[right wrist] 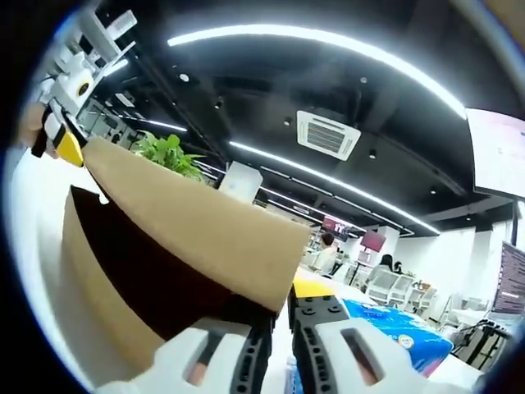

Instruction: Operate the shoe box by opening the lid, removing the specified soft item, and placing it in the target area until the item is outside and the box remains undamaged.

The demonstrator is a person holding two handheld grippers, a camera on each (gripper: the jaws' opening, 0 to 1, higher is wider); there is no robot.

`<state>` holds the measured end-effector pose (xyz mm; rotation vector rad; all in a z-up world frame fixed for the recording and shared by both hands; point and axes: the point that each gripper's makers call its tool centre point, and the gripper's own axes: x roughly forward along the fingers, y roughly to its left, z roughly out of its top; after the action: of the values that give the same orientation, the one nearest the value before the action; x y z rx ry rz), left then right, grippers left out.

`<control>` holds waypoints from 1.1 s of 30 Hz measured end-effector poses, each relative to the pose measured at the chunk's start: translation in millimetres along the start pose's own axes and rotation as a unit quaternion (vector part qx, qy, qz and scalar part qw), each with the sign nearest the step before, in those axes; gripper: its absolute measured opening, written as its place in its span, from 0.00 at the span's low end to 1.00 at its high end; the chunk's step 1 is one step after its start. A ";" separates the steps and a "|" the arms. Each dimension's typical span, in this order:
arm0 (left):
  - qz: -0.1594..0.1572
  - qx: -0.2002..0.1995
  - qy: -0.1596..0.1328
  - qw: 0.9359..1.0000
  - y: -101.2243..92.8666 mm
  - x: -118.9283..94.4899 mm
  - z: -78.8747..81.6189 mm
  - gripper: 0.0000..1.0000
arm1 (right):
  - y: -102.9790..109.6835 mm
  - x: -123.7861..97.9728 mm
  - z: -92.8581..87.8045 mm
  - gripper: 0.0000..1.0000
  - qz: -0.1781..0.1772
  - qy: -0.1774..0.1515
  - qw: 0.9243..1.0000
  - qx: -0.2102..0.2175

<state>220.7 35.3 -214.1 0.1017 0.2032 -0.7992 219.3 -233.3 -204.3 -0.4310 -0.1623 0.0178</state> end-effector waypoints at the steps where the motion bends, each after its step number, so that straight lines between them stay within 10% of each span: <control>1: 0.000 -0.002 -0.001 1.000 -0.9 0.5 0.1 0.55 | 0.2 -0.3 0.3 0.03 0.000 0.000 1.000 -0.001; 16: -0.079 -0.097 -0.023 0.992 -14.7 -13.8 13.7 0.67 | 4.8 -1.7 -4.5 0.04 0.004 0.003 1.000 -0.022; 33: -0.014 -0.059 -0.003 0.998 4.4 -6.9 -0.7 0.61 | 10.9 1.6 -6.1 0.04 0.015 0.012 0.999 -0.031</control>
<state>219.1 43.3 -213.3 -0.0146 0.2458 -0.8144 222.0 -225.9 -214.0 -0.4949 -0.1337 0.0363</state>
